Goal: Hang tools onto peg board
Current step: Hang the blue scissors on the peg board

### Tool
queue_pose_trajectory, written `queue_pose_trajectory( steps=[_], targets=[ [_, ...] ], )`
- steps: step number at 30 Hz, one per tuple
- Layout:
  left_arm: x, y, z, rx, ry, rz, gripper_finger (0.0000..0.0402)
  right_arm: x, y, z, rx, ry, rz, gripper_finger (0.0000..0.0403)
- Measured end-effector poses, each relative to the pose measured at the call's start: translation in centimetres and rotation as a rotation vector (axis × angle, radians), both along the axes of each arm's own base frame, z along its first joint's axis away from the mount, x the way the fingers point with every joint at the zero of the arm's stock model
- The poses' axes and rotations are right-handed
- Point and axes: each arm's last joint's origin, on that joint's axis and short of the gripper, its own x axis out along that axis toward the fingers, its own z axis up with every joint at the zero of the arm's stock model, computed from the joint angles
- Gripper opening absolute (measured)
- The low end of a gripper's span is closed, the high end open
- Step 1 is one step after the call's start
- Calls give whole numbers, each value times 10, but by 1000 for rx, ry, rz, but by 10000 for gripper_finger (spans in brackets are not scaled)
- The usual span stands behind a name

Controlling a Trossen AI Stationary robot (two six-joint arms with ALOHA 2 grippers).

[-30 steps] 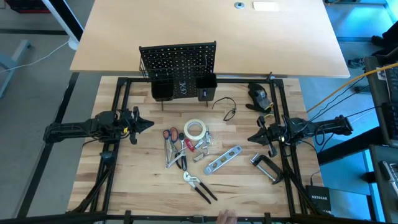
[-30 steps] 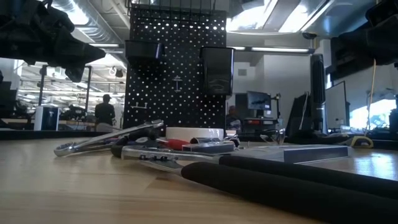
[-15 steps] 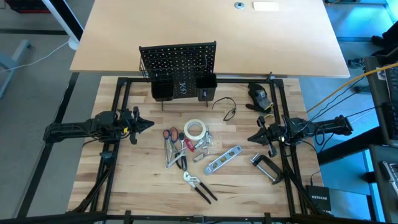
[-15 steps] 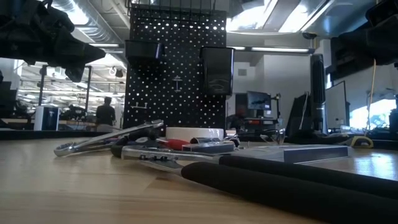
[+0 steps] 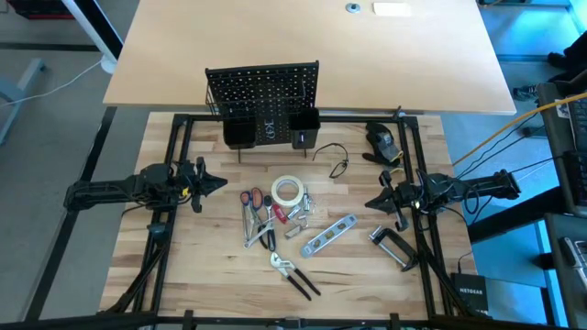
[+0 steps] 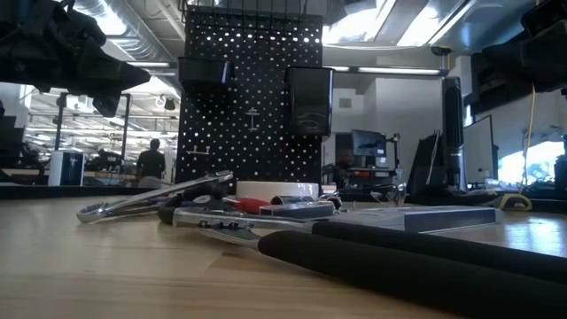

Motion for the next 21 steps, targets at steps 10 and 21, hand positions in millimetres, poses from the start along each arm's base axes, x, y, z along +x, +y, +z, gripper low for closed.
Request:
queue_pose_trajectory(
  steps=[10,21],
  targets=[
    [0,0,4,-73,-57,1,5,0,-2,0,2,0,-60,8],
    [1,-2,10,-133,-132,-27,5,0,-3,9,-52,-102,-119,8]
  ],
)
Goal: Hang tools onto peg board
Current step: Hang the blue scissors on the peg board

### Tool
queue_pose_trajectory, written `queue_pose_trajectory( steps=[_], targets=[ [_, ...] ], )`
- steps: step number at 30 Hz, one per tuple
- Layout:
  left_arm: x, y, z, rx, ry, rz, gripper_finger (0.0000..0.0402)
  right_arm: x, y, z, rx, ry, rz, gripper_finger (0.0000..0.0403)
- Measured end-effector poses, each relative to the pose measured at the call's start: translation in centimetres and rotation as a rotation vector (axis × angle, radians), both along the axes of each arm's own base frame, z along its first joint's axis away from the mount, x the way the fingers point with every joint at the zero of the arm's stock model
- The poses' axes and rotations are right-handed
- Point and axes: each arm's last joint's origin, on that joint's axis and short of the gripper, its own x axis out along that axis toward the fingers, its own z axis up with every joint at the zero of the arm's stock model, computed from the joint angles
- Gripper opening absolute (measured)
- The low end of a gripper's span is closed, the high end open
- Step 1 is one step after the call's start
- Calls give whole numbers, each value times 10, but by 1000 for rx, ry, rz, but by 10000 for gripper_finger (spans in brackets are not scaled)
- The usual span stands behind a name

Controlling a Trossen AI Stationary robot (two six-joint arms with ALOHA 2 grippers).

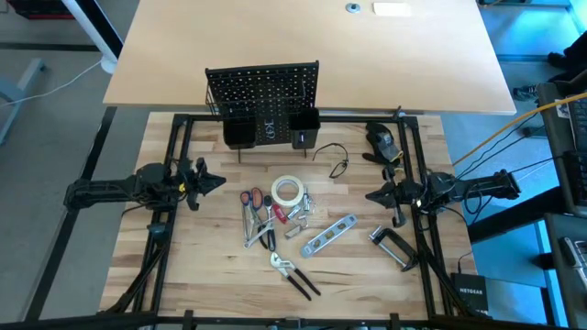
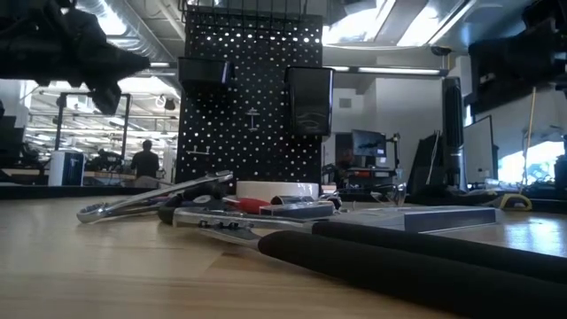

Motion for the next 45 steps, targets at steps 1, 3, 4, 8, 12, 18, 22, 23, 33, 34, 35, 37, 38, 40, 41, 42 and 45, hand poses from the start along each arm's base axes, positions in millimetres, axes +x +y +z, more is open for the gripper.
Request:
queue_pose_trajectory(
  steps=[1,3,4,8,12,18,22,23,33,34,35,37,38,40,41,42,45],
  targets=[
    [0,-1,2,10,-18,-5,3,0,0,2,6,-24,-8,8],
    [2,-2,5,24,-36,-18,1,-1,-1,7,20,-73,-27,8],
    [4,-3,5,21,-31,-25,1,-1,-1,9,25,-91,-35,8],
    [11,-5,-3,2,60,-3,1,-2,-2,12,37,-122,-59,8],
    [21,-8,-12,-7,185,19,0,-1,-3,11,40,-106,-102,8],
    [37,-15,-9,-82,455,42,0,4,-5,4,33,-24,-202,8],
    [52,-19,0,-63,553,72,0,6,-5,2,27,3,-208,8],
    [57,-19,2,-60,570,73,0,7,-5,1,36,7,-207,8],
    [79,-18,-12,-41,729,123,4,11,-5,-1,177,39,-225,8],
    [80,-17,-14,-33,736,143,4,11,-5,-2,182,47,-225,8],
    [80,-16,-15,-35,743,161,5,12,-5,-3,181,54,-225,8],
    [80,-13,-16,-58,748,183,5,13,-5,-3,179,63,-226,8],
    [80,-12,-17,-72,751,193,5,13,-5,-4,178,65,-226,8],
    [79,-10,-19,-83,775,211,6,14,-5,-3,173,62,-232,8],
    [78,-9,-20,-87,785,219,6,14,-5,-3,173,58,-236,8],
    [77,-8,-21,-93,795,225,6,14,-5,-3,174,56,-238,8],
    [77,-8,-22,-112,815,197,15,14,-5,-3,174,55,-244,8]
  ],
)
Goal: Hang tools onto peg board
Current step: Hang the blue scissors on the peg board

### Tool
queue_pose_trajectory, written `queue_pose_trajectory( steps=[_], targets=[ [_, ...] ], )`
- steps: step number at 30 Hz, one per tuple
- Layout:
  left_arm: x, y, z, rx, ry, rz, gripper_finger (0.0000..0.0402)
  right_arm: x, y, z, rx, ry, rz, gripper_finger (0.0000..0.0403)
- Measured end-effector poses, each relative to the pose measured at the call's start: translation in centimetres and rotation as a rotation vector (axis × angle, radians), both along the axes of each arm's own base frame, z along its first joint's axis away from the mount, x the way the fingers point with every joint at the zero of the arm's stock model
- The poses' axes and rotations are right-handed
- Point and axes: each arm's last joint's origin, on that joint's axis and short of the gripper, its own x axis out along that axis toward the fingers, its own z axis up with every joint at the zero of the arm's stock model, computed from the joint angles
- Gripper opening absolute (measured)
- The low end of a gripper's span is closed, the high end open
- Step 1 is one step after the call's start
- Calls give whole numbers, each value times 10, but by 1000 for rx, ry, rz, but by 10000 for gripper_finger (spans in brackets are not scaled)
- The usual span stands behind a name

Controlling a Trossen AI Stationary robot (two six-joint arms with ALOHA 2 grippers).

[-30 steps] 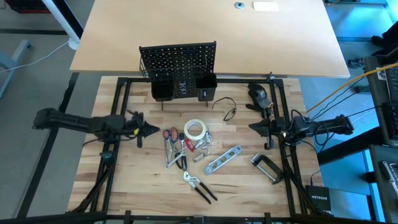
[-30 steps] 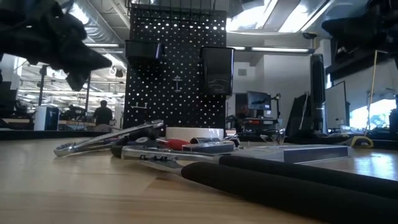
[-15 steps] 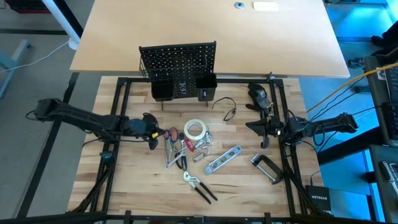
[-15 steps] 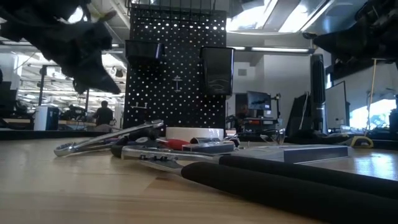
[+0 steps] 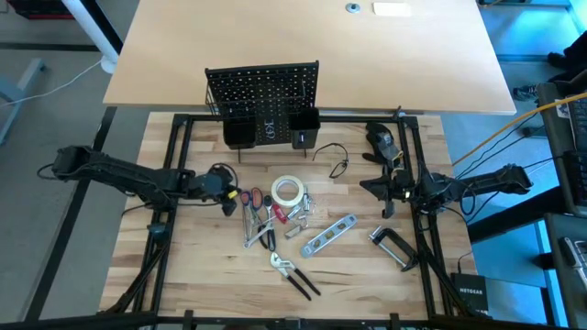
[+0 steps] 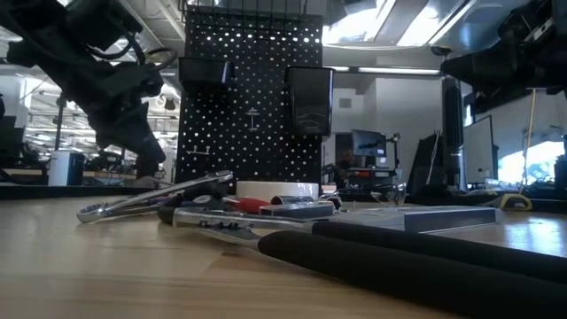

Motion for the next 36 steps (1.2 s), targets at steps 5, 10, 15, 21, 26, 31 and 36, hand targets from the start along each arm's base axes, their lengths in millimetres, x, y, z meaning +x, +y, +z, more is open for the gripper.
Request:
queue_pose_trajectory(
  steps=[5,10,15,21,26,31,36],
  targets=[
    [0,-2,-1,-41,6,-46,74,0,0,0,0,-1,0,8],
    [-5,5,-6,-41,43,46,142,0,0,2,7,-23,0,8],
    [-6,10,-9,-72,33,108,177,0,-1,2,9,-21,-25,8],
    [-1,15,-14,-76,70,143,182,0,-2,2,11,-23,-55,8],
    [20,8,-8,-95,158,79,169,-1,-2,5,11,-47,-57,8],
    [41,9,-4,-76,298,83,151,-1,-2,4,-3,-36,-73,8],
    [55,10,-9,-58,394,101,144,-1,-2,2,-13,-14,-73,8]
  ],
)
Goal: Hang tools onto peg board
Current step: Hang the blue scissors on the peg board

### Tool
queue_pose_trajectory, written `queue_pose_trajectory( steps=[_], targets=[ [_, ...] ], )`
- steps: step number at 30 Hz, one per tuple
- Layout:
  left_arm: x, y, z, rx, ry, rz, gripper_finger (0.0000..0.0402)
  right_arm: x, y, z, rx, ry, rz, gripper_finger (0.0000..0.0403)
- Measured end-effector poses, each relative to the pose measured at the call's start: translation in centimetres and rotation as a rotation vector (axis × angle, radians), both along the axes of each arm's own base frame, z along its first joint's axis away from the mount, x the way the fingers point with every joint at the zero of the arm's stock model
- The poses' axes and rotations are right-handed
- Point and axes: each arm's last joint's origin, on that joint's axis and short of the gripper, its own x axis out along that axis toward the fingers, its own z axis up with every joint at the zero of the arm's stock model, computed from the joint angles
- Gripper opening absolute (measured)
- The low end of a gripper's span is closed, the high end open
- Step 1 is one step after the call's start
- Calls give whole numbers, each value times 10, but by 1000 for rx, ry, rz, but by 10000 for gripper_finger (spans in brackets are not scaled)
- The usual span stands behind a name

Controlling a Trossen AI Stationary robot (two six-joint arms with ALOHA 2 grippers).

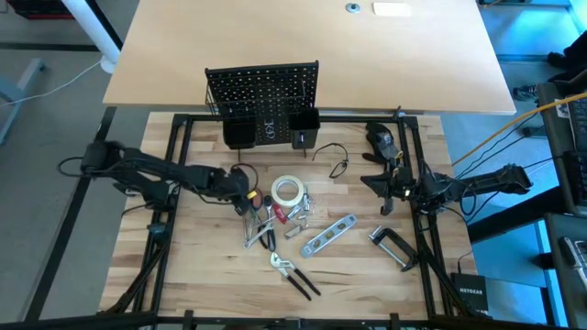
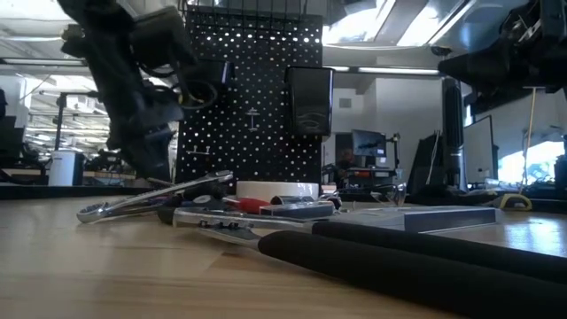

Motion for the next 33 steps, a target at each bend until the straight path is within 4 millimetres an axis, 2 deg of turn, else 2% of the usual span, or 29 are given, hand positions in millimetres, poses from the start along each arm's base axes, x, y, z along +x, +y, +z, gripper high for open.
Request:
queue_pose_trajectory(
  steps=[9,18,22,29,33],
  targets=[
    [4,9,-20,-11,94,51,143,0,0,-1,-2,7,0,8],
    [5,10,-24,-6,112,11,140,0,0,-1,-4,13,0,8],
    [6,10,-24,5,100,-16,116,0,0,-2,-6,23,0,8],
    [8,10,-24,14,90,-37,47,0,0,-4,-9,39,0,8],
    [9,10,-24,24,76,-38,33,0,0,-4,-9,39,0,8]
  ],
)
